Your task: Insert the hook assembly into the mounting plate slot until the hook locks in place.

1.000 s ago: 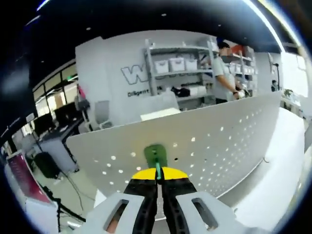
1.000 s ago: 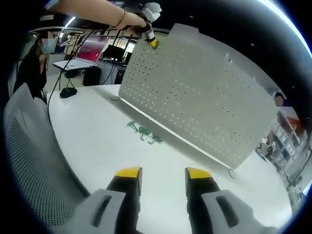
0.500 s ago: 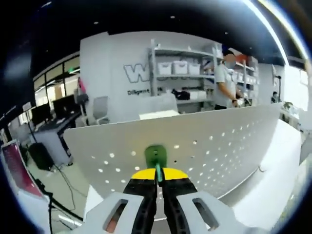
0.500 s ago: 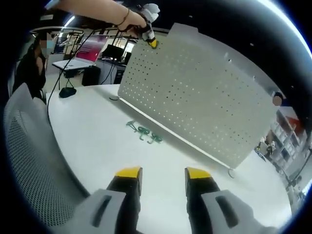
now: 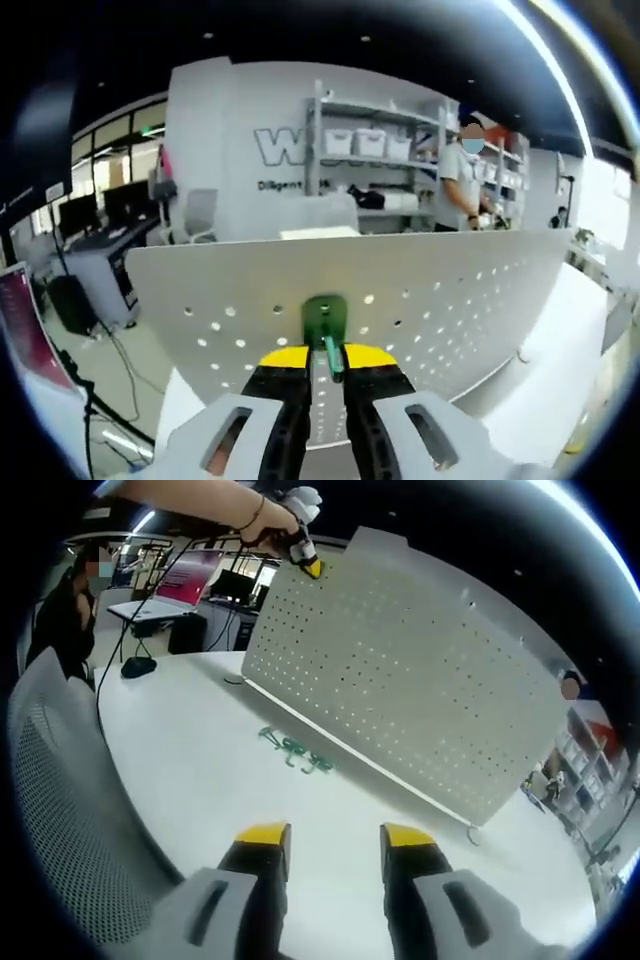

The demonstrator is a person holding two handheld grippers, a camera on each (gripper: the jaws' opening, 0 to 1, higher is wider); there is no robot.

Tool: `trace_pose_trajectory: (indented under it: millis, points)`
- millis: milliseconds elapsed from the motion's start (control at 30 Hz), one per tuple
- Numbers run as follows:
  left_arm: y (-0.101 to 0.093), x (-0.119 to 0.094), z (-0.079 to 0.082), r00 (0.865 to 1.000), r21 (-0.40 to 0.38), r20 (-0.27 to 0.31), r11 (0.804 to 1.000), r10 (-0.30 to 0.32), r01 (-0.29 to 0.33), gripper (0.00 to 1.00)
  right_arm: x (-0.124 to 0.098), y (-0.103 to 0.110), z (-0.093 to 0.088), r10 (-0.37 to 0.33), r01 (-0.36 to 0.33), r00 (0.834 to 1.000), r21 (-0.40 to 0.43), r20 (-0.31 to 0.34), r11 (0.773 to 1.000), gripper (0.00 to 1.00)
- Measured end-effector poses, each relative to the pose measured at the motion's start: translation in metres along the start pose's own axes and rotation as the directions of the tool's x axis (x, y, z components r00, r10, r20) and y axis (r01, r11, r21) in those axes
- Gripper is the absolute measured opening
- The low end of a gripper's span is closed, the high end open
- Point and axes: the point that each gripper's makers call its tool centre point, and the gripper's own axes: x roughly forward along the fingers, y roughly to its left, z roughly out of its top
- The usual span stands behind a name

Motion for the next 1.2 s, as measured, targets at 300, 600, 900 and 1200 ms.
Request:
trace_pose_trajectory:
  millis: [300,600,900,1200]
  points:
    - [0.003,-0.005,-0.009,1.0,-0.068,-0.016,0.998,-0.005,0.004,0.45,0.001,0.0,0.0,0.002,-0.002,1.0,-0.007,-0.004,1.0,0.34]
    - [0.007,-0.016,-0.014,1.0,-0.067,-0.017,0.998,0.005,-0.006,0.61,0.002,0.001,-0.002,0.004,-0.004,1.0,-0.014,-0.017,1.0,0.34]
    - [0.0,-0.034,-0.034,0.999,0.004,0.027,0.999,-0.047,0.047,0.93,0.002,0.001,-0.004,0.002,-0.002,1.0,-0.009,-0.024,1.0,0.34]
    - [-0.015,-0.067,-0.074,0.992,-0.012,-0.013,0.992,-0.124,0.124,1.0,0.002,0.0,-0.004,-0.001,0.001,1.0,-0.008,-0.026,1.0,0.34]
